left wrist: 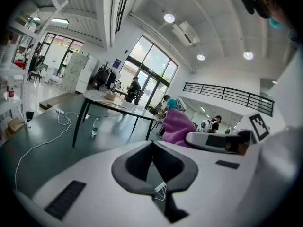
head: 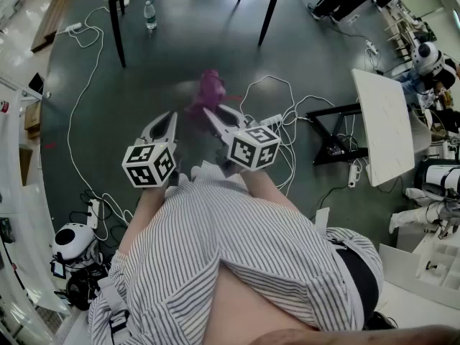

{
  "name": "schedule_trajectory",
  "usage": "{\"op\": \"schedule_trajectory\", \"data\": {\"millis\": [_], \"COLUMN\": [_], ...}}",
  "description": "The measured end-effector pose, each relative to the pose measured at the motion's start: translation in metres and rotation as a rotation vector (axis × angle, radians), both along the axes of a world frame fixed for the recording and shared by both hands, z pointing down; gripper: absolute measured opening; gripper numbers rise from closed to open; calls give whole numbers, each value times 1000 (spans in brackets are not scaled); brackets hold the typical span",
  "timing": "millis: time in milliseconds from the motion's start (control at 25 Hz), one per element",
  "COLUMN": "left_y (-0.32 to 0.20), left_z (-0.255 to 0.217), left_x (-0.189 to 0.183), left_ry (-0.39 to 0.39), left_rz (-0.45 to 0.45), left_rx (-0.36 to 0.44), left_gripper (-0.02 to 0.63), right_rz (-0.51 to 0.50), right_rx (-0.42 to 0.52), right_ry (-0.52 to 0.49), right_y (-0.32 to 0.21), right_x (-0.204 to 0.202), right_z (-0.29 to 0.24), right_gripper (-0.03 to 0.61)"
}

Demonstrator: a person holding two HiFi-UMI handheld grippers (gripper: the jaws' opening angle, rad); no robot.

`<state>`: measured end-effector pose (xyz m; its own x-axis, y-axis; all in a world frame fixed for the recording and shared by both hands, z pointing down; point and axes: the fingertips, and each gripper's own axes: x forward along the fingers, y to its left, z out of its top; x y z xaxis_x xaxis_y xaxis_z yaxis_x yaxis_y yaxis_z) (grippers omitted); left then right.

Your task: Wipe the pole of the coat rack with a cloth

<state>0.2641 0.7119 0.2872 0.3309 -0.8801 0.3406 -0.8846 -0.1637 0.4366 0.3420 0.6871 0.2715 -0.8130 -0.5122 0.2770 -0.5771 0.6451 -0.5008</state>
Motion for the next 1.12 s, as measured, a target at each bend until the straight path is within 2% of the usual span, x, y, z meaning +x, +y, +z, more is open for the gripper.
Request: {"op": "schedule_trajectory", "data": {"millis": [120,240,760,880,1120], "left_y": [-1,0,-16,-23,-47], "left_z": [-3,3,6,6,9], "left_x": [-4,-7,5,11,12], "left_ry": [1,10,34,29,16], "left_rz": [11,12,35,39,33], "left_rx": [10,1,5,13,15], "left_gripper": [12,12,11,11,11], "right_rz": [18,-4,-14,-8,-13], "right_rx": [-9,10,47,69,52], "right_ry": [-7,5,83,73,56], "right_y": [-2,-1,-14,-21,-44], "right_x": [-1,-9,-4,-1,3], "right_z": [-1,-1,4,3,8], "right_gripper": [71,71,71,71,71]}}
